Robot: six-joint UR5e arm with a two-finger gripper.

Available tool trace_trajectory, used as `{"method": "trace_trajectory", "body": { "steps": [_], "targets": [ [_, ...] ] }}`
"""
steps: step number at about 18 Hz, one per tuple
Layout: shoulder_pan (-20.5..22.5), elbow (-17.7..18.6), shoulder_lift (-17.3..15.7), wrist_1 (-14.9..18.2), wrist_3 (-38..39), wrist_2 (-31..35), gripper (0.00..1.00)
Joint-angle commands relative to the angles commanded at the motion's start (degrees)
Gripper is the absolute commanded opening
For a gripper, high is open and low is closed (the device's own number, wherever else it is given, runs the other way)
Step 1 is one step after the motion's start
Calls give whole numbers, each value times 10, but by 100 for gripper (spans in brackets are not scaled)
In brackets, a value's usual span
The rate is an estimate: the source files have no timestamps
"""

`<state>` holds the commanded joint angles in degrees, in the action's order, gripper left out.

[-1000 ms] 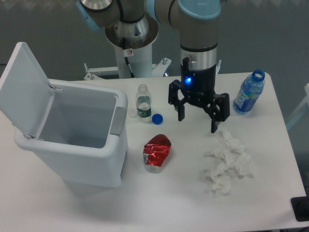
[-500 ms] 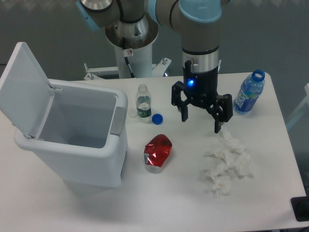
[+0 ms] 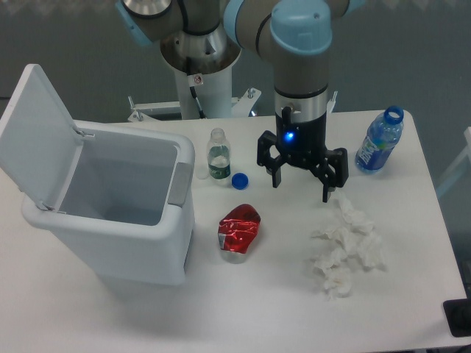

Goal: Pick up the cans
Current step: 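Move the open right gripper toward the crushed red can, then lower the gripper down over the crushed red can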

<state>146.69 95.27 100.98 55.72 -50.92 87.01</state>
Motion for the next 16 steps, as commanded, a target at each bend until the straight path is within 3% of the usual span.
{"method": "trace_trajectory", "body": {
  "steps": [6, 10, 16],
  "targets": [
    [-5, 14, 24, 2, 106, 1, 100],
    [-29, 5, 62, 1, 189, 0, 100],
    [-41, -4, 95, 1, 228, -6, 100]
  ]
}}
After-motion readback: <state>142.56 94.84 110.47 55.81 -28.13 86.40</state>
